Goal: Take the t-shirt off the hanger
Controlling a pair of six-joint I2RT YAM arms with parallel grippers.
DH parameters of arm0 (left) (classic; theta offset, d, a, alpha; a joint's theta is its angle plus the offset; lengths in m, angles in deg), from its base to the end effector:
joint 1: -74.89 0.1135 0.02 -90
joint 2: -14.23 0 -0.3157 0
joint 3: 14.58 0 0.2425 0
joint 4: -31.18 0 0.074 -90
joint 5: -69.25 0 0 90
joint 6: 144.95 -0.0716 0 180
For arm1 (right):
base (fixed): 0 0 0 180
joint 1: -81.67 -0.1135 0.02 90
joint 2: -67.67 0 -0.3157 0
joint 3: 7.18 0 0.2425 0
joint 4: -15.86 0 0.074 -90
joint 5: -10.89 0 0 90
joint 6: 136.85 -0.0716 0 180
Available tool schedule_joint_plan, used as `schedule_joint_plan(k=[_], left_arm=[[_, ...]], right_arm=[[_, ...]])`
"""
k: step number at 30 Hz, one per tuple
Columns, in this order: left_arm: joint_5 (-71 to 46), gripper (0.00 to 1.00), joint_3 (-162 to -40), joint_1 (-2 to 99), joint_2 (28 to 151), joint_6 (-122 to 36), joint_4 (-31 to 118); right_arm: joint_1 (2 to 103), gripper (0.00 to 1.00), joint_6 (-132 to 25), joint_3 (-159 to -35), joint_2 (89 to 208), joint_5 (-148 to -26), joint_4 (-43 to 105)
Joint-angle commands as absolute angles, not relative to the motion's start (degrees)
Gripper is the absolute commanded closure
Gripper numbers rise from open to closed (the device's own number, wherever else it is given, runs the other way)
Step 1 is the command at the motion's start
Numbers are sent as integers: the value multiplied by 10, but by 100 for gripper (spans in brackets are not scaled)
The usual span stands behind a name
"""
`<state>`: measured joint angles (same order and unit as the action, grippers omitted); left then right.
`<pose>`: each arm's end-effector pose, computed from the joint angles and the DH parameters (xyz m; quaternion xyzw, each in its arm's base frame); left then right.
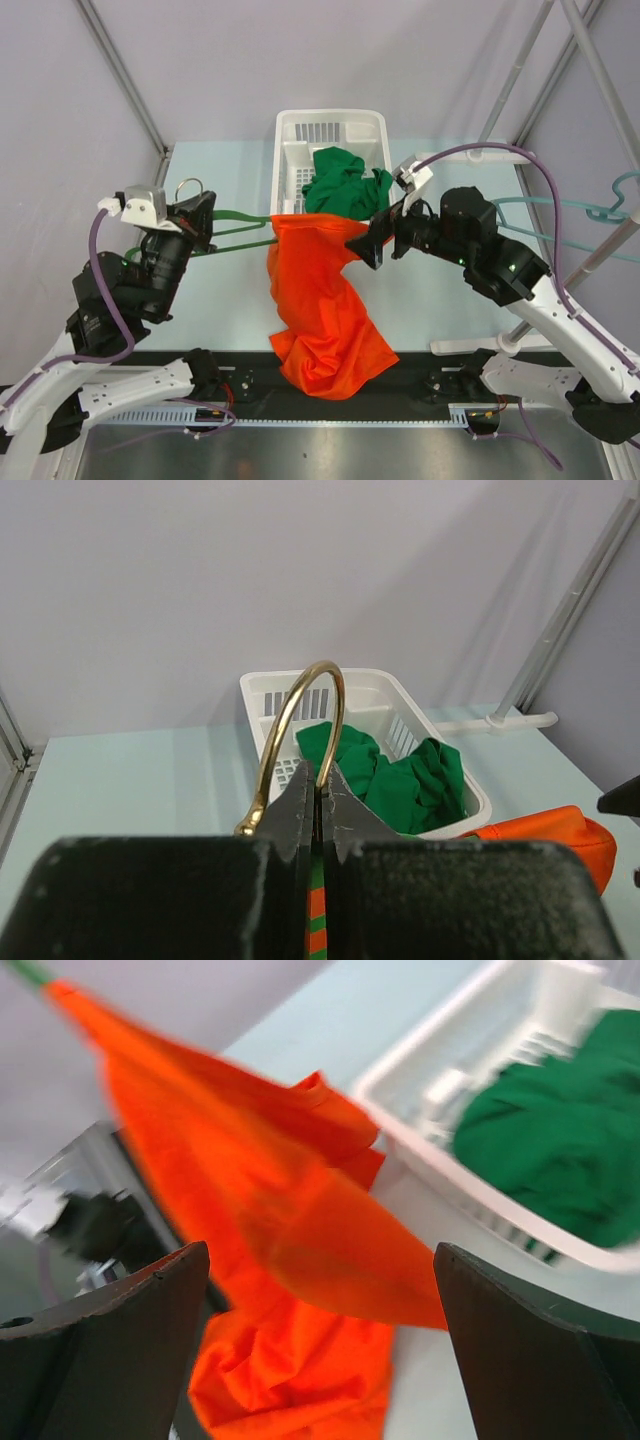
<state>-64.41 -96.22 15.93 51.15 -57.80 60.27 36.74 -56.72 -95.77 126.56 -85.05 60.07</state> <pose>0.0738 -0.0268 0.5077 0.0340 0.6336 -0.1495 0.7584 0.1421 0.1522 0.4676 -0.2681 0.7435 0.3177 0.5239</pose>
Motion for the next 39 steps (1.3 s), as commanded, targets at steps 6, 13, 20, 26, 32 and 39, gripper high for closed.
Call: schedule_joint_plan(k=[6, 13, 20, 26, 32, 39], left_arm=[[-621, 100, -1006, 163, 517, -573, 612], [-626, 100, -994, 163, 493, -561, 615], [-709, 100, -962, 163, 473, -572, 617], [-793, 100, -934, 163, 424, -590, 605], [-767, 100, -936, 163, 422, -564, 610], [-663, 100, -981, 163, 469, -516, 678]], right_arm=[[366, 1, -543, -876, 1232, -1028, 496], [366, 58, -569, -872, 1265, -913, 465], [361, 100, -642, -890, 1287, -526, 570], [354, 100, -639, -887, 1276, -375, 619], [353, 100, -577, -912, 1241, -472, 613], [357, 30, -544, -920, 1238, -856, 605]])
